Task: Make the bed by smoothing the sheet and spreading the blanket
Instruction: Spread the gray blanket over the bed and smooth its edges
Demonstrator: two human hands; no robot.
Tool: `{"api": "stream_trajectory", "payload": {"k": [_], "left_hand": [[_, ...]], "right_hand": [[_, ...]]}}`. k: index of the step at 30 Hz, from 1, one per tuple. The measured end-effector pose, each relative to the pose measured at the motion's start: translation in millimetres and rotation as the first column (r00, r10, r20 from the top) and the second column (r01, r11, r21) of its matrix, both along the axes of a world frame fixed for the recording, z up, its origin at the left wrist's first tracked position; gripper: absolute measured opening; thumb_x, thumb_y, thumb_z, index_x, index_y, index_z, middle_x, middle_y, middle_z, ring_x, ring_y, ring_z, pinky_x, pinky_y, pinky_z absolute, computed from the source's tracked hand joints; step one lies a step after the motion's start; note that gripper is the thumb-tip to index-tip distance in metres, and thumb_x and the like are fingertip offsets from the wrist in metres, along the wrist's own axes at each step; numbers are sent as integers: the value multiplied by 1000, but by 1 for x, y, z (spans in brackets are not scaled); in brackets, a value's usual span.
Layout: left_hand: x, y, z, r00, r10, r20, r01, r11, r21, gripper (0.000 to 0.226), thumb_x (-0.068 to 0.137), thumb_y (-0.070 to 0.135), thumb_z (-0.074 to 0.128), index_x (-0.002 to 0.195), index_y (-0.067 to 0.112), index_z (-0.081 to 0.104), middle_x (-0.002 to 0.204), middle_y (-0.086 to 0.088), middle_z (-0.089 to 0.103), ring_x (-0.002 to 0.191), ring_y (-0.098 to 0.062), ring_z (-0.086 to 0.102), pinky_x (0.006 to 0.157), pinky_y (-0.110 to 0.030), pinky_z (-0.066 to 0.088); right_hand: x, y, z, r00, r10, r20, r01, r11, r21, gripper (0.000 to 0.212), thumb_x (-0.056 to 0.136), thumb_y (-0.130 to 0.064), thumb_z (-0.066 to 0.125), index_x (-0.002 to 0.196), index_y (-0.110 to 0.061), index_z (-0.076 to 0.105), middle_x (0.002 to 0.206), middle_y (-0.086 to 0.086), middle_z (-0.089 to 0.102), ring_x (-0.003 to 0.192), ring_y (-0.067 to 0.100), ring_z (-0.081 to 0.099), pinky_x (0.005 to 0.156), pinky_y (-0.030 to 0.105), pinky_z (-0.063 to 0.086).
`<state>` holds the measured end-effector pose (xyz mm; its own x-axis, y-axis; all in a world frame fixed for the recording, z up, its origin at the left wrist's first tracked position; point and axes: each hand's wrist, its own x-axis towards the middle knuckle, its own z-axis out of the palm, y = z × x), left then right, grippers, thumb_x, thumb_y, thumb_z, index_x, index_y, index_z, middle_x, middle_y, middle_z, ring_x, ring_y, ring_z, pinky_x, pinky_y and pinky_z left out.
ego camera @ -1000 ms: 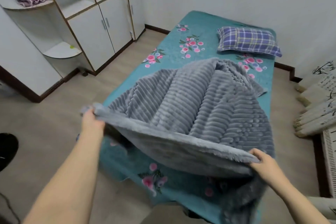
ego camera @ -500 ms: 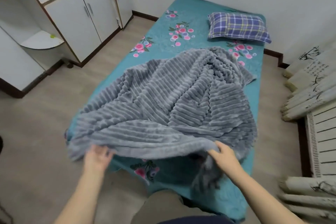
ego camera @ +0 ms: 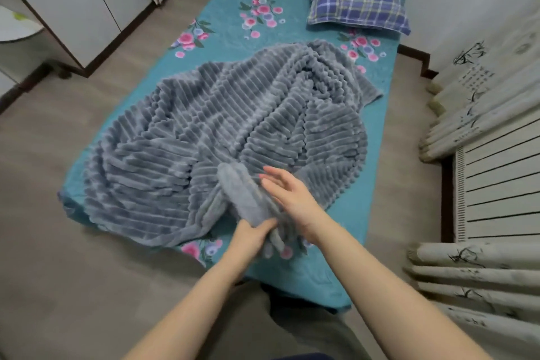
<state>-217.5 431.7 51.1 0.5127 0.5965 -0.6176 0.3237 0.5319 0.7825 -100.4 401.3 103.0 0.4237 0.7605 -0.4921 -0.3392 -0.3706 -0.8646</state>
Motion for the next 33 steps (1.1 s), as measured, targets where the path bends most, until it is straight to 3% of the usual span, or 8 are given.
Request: {"api": "stream_trajectory", "payload": {"k": [4,7,10,12,16,21,28,33], "left_hand": [[-5,6,19,928,367,56,-316,860,-400,34,86,10,58,117,-5,62,111,-25,67,105,-39,63,98,-48,49],[-6,2,40,905,387,180,-206,765,-610,47,81,10,58,125,-6,56,125,-28,59,119,-39,56,105,-49,44],[-4,-7,53,900,357,250,-93,717,-690,52,77,0,55,129,-7,52,129,-29,57,122,-37,56,100,-51,45],[-5,-6,53,918,310,249,-49,711,-702,54,74,-9,46,128,-12,50,129,-31,55,122,-39,55,101,-53,43],[-22,5,49,924,285,253,13,639,-769,58,75,-12,27,129,-12,48,129,-34,54,118,-43,56,94,-54,49],[-20,15,50,873,366,322,31,617,-786,65,72,-13,24,133,-9,47,134,-33,50,123,-44,52,97,-58,45],[5,7,54,873,415,255,-115,685,-719,66,67,-17,24,124,-7,54,128,-30,57,122,-42,53,97,-60,41],[3,-20,34,902,430,-32,-364,720,-590,58,69,-26,23,109,-6,61,101,-26,70,88,-37,71,64,-44,61]], "right_hand": [[19,-72,-52,953,-206,221,272,905,-327,35,98,-23,53,129,-9,54,134,8,55,115,19,56,100,33,45],[18,-112,-85,886,-414,-211,209,761,-615,45,90,-56,53,119,-21,53,129,4,52,107,28,55,88,43,46],[21,-118,-105,599,-484,-638,230,867,-442,80,82,-77,40,126,-13,59,128,15,61,118,35,56,97,51,45],[30,-104,-96,527,-515,-676,375,855,-358,76,86,-70,43,130,-9,57,129,19,61,120,34,57,100,48,44],[59,-74,-66,657,-516,-550,405,857,-319,41,92,-30,59,124,-5,58,118,16,63,104,30,61,108,45,40],[66,-53,-58,812,-443,-380,227,839,-495,12,92,-26,58,95,-14,61,82,7,54,73,22,49,82,39,47],[87,-48,-60,541,-685,-488,586,723,-365,38,92,-14,48,58,-10,62,59,8,61,50,20,63,51,30,55],[168,-61,-51,539,-616,-575,658,734,-169,29,92,-29,58,108,-5,65,103,14,71,90,27,71,82,40,58]]}}
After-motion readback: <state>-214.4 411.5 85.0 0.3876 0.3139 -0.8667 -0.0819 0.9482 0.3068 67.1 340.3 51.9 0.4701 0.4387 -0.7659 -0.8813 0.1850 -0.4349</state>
